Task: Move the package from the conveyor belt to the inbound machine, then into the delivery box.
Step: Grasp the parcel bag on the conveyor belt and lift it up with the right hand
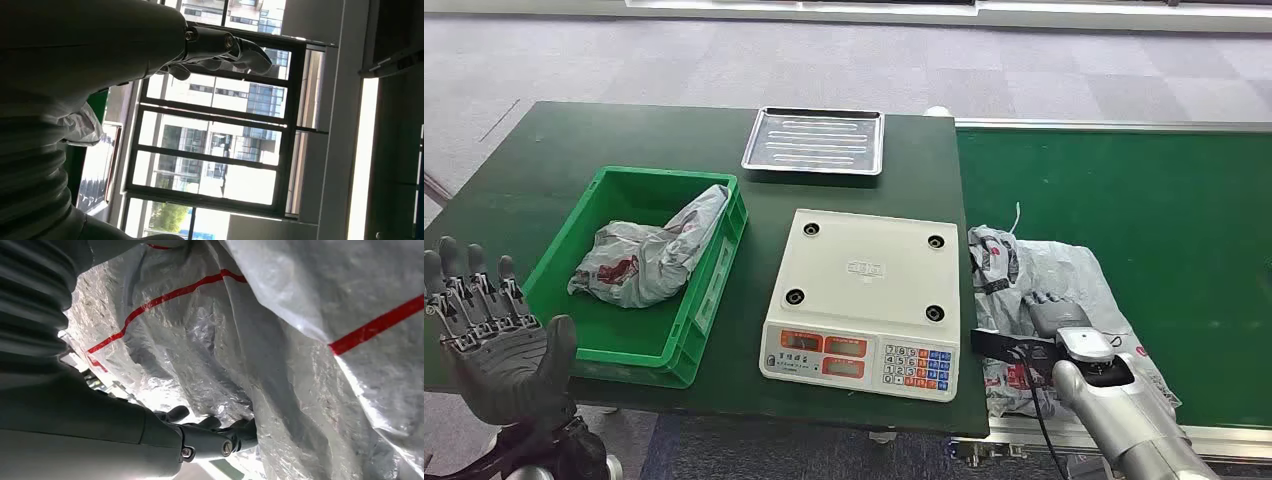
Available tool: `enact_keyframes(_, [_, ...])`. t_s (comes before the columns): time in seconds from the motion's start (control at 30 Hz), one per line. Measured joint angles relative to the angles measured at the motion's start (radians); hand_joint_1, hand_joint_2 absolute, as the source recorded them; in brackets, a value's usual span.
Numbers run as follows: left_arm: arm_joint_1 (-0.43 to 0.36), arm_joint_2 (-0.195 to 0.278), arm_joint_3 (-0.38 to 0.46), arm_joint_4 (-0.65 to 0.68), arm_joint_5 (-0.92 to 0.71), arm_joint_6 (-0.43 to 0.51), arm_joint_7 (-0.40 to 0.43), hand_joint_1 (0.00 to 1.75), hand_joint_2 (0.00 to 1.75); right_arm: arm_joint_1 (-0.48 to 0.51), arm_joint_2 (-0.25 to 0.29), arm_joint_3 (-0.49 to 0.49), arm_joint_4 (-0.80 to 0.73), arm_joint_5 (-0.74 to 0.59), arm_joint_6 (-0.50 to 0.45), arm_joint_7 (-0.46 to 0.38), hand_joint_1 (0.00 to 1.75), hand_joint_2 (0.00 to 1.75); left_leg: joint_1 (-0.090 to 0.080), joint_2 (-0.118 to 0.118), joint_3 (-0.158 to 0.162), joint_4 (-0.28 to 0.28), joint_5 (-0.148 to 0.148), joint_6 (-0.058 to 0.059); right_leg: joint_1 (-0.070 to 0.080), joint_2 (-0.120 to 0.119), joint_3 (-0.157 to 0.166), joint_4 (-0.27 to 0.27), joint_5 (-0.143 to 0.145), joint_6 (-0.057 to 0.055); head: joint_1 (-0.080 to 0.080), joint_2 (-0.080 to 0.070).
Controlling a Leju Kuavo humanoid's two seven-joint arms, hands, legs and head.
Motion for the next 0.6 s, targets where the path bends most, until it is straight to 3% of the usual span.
enact_keyframes(0.03, [-0.001,0.001,0.000,0.000,0.001,0.001,0.000,0.00,1.75,-0.002,-0.002,0.003,0.000,-0.003,0.000,0.000,0.02,1.75,0.000,0.000,0.000,0.000,0.000,0.000,0.000,0.000,0.000,0.000,0.000,0.000,0.000,0.000])
enact_keyframes(0.17, [-0.008,0.004,0.000,0.006,0.006,0.001,0.005,0.00,1.75,-0.010,-0.024,0.027,0.001,-0.038,0.030,-0.050,1.74,1.75,0.000,0.000,0.000,0.000,0.000,0.000,0.000,0.000,0.000,0.000,0.000,0.000,0.000,0.000])
enact_keyframes(0.27, [-0.024,0.007,0.000,0.019,0.010,-0.001,0.007,0.00,1.75,-0.031,-0.053,0.065,0.003,-0.109,0.082,-0.184,1.75,1.75,0.000,0.000,0.000,0.000,0.000,0.000,0.000,0.000,0.000,0.000,0.000,0.000,0.000,0.000])
enact_keyframes(0.33, [-0.035,0.010,0.000,0.028,0.013,-0.002,0.008,0.00,1.75,-0.051,-0.067,0.096,0.004,-0.147,0.091,-0.224,1.75,1.75,0.000,0.002,0.001,0.000,0.000,0.000,0.000,0.001,0.000,0.000,0.001,0.000,0.000,0.000])
enact_keyframes(0.6, [-0.041,0.016,0.000,0.042,0.014,-0.002,0.008,0.00,1.75,-0.082,-0.077,0.186,0.004,-0.194,0.059,-0.196,1.75,1.75,0.000,0.003,0.001,0.000,0.000,0.000,0.001,0.003,0.000,0.000,0.001,0.000,0.000,0.000])
